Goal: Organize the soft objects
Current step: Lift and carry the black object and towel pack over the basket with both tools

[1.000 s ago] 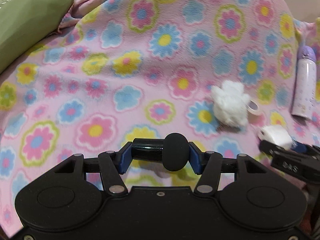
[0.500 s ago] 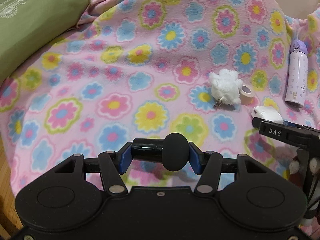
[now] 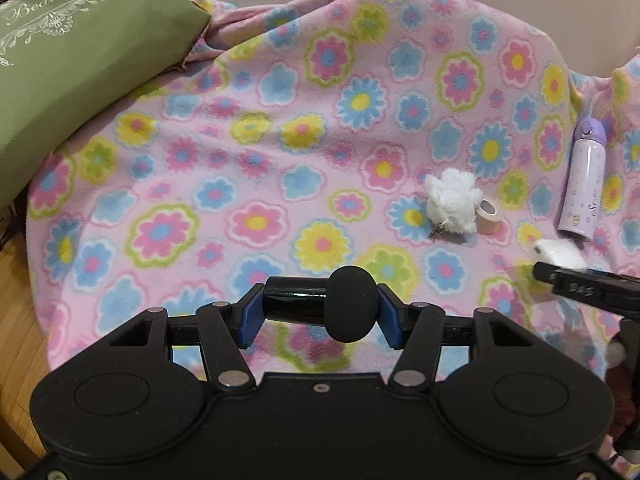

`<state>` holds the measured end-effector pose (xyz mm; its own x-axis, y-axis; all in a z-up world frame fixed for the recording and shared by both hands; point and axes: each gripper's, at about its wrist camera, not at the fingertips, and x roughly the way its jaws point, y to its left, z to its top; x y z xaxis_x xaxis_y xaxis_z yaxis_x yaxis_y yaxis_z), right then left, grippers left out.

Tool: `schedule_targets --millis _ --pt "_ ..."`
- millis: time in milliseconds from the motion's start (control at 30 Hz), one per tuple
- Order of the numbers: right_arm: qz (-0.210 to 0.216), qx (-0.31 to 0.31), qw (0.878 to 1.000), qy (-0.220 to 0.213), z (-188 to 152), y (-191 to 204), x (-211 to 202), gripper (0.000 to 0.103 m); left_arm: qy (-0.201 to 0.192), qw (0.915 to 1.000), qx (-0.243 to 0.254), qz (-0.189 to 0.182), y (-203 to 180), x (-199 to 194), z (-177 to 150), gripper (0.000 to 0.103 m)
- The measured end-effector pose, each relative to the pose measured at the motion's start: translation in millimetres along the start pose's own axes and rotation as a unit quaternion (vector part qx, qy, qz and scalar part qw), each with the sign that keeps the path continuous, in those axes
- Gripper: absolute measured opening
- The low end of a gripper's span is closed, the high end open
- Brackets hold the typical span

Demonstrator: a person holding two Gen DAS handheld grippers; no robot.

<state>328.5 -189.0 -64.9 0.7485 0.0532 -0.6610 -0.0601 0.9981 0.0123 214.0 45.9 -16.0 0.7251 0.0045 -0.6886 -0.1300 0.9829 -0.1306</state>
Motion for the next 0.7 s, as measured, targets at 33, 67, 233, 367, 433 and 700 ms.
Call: schedule_targets --millis 33,67,233,367,433,700 --pt "0.000 0.004 1.000 -0.004 0.9 -0.8 -7.8 0.061 0.000 1.0000 -0.001 -0.001 -0.2 -2.0 -0.2 0.055" --pt "-0.001 0.007 1.000 -0.010 2.0 -1.3 -17.6 0.060 0.000 1.0000 -0.001 -0.004 -0.4 -4.5 -0.4 0.055" --pt "0.016 0.025 0.999 -0.040 -0.3 -4.0 -65.8 0.060 0.000 0.9999 0.002 -0.014 -1.9 -21.0 -2.2 0.055" --pt "0.042 0.057 0.996 -0.056 -14.0 -8.1 -106.4 0.060 -0.003 0.9996 0.004 -0.027 -2.9 -39.7 -8.4 0.055" --pt "0.052 0.069 0.994 -0.061 -23.1 -9.3 -123.0 0.060 -0.004 0.9995 0.007 -0.032 -4.1 -49.4 -12.8 0.055" --pt "0.067 0.078 0.992 -0.073 -68.4 11.5 -195.1 0.060 -0.007 0.9981 0.025 -0.055 -14.0 -92.4 -37.7 0.055"
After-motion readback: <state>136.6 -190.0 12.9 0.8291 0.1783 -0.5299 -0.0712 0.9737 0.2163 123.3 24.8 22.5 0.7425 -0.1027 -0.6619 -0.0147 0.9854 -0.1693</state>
